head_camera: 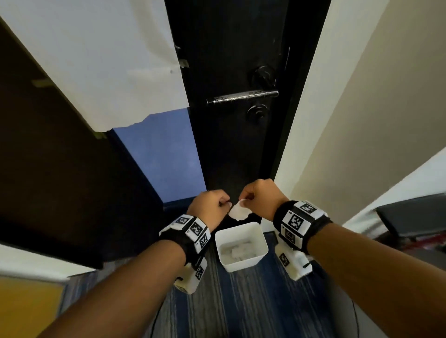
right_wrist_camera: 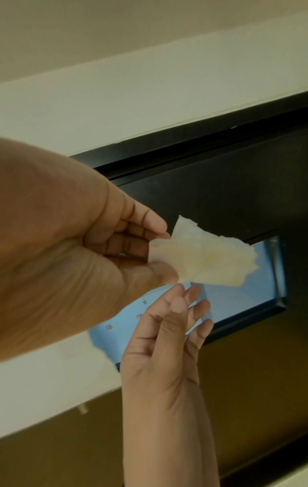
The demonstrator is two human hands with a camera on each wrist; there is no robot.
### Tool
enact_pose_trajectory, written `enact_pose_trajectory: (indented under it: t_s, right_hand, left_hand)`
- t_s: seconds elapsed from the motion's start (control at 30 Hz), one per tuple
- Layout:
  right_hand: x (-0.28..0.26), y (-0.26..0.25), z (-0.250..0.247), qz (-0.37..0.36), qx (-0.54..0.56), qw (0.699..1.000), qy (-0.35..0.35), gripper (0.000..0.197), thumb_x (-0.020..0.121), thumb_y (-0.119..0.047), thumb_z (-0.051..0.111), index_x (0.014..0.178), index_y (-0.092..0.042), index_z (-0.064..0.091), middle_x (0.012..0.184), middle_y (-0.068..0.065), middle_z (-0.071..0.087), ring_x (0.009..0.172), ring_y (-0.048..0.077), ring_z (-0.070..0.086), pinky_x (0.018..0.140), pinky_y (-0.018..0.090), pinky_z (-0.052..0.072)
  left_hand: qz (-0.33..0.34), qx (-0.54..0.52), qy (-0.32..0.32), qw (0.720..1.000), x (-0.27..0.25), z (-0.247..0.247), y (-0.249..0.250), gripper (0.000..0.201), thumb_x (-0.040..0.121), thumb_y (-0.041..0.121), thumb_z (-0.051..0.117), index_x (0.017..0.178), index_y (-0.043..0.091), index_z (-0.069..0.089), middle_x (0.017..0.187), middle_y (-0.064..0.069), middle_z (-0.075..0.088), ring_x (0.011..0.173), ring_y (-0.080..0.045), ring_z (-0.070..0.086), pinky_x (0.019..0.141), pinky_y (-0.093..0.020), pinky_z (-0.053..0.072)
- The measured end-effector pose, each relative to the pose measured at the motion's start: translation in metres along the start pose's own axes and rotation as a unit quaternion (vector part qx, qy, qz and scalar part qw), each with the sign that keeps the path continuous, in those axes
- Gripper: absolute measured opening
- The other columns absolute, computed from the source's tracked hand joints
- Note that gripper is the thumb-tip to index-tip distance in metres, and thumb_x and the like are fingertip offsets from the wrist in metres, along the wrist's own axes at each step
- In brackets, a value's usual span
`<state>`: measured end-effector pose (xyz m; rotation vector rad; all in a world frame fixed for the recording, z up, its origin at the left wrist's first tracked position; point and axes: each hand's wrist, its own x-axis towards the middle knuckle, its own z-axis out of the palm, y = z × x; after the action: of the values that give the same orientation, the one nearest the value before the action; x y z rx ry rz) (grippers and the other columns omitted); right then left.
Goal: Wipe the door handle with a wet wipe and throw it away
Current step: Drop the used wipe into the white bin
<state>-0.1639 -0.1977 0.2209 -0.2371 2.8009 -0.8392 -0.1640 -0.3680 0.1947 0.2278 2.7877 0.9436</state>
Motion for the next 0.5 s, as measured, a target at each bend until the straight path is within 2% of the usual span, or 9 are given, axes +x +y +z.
enact_pose_trajectory:
  t_s: [0.1,0.2,0.33,0.43,0.5]
  right_hand:
    - [0.017,0.043,0.053,0.027,-0.014,0.999,-0.036,0.012,0.084,-0.019,0.066,0.090,-0.014,0.075,0.094,0.002,0.071,0.080,0.013,0.057,0.072,0.024,0.042]
    - [0.035,0.087,0.109,0.041,-0.028,0.997,-0.058,0.016,0.087,-0.020,0.061,0.095,-0.016,0.074,0.101,0.004,0.070,0.091,0.020,0.063,0.074,0.022,0.039]
    - [0.057,0.140,0.182,0.059,-0.040,0.994,-0.080,0.023,0.088,-0.016,0.052,0.100,-0.016,0.073,0.107,0.006,0.071,0.097,0.024,0.065,0.084,0.028,0.051]
    - [0.071,0.171,0.229,0.063,-0.052,0.993,-0.089,0.026,0.086,-0.012,0.050,0.098,-0.015,0.073,0.106,0.008,0.071,0.095,0.026,0.065,0.084,0.033,0.054]
    - [0.080,0.187,0.258,0.063,-0.073,0.990,-0.098,0.027,0.085,-0.011,0.050,0.097,-0.014,0.074,0.103,0.008,0.072,0.094,0.026,0.066,0.083,0.032,0.053]
  left_hand:
    - [-0.018,0.013,-0.005,1.000,0.009,0.052,-0.039,0.012,0.082,0.031,0.064,0.092,0.028,0.070,0.091,0.004,0.073,0.084,-0.017,0.068,0.077,-0.037,0.057]
    - [-0.038,0.029,-0.025,0.999,0.017,0.100,-0.077,0.011,0.085,0.026,0.059,0.089,0.027,0.069,0.092,0.003,0.072,0.085,-0.019,0.067,0.077,-0.038,0.056]
    - [-0.050,0.036,-0.038,0.997,0.028,0.164,-0.126,0.016,0.086,0.025,0.056,0.090,0.025,0.072,0.097,0.001,0.071,0.090,-0.021,0.065,0.079,-0.036,0.052]
    - [-0.061,0.051,-0.045,0.996,0.036,0.203,-0.158,0.020,0.087,0.025,0.053,0.091,0.024,0.072,0.098,0.000,0.070,0.090,-0.022,0.064,0.078,-0.035,0.052]
    - [-0.056,0.065,-0.053,0.995,0.042,0.225,-0.179,0.022,0.090,0.026,0.049,0.094,0.023,0.071,0.100,-0.002,0.069,0.091,-0.024,0.063,0.078,-0.036,0.051]
